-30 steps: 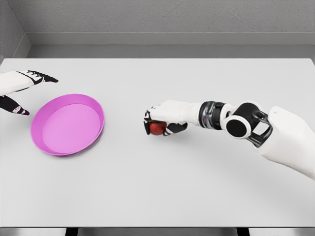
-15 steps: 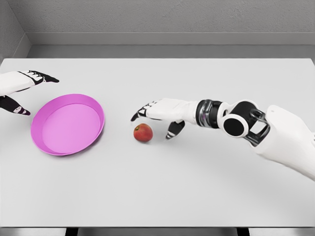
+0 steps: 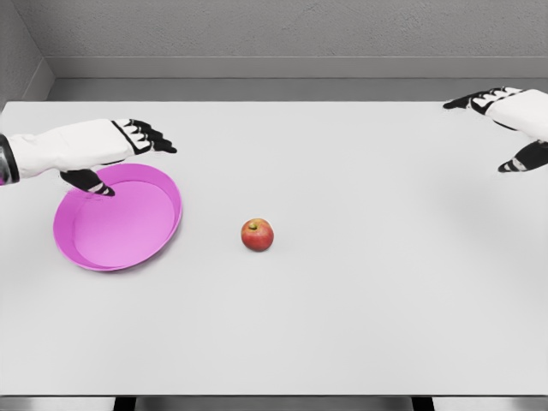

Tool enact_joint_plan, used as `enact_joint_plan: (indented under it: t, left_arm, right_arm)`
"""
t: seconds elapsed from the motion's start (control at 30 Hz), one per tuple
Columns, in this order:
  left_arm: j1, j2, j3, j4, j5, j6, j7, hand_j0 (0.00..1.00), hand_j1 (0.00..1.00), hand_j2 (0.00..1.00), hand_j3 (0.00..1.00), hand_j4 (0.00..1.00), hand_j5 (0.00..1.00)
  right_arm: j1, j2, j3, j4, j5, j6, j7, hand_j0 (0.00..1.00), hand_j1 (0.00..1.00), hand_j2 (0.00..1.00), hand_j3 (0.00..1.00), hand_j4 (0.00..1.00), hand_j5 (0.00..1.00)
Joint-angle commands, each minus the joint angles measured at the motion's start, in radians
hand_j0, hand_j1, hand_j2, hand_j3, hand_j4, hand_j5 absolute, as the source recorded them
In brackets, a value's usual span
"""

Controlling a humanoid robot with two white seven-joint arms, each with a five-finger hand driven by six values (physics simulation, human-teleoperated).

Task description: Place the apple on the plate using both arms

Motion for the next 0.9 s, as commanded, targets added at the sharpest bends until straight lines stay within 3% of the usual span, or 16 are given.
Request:
enact_joint_plan:
  t: [0.0, 0.23, 0.43, 0.87]
  left_arm:
    - [-0.005, -0.042, -0.053, -0.051, -0.039, 0.002, -0.002, 1.00, 1.00, 1.00, 1.00, 1.00, 1.00]
    - [-0.091, -0.106, -0.191, -0.079, -0.079, 0.002, -0.002, 1.00, 1.00, 1.00, 1.00, 1.00, 1.00]
    - [-0.152, -0.171, -0.251, -0.079, -0.081, 0.002, 0.003, 1.00, 1.00, 1.00, 1.00, 1.00, 1.00]
    - [-0.198, -0.258, -0.412, -0.036, -0.131, 0.002, -0.002, 1.00, 1.00, 1.00, 1.00, 1.00, 1.00]
  right_arm:
    - [0.000, 0.032, -0.030, 0.004, -0.002, -0.008, -0.002, 1.00, 1.00, 1.00, 1.00, 1.00, 1.00]
    - [0.000, 0.066, -0.004, -0.034, -0.005, -0.003, 0.003, 1.00, 1.00, 1.00, 1.00, 1.00, 1.00]
    - [0.002, 0.064, -0.002, -0.034, -0.005, -0.003, 0.003, 1.00, 1.00, 1.00, 1.00, 1.00, 1.00]
    - [0.054, 0.023, 0.003, -0.034, -0.005, -0.003, 0.003, 1.00, 1.00, 1.00, 1.00, 1.00, 1.00]
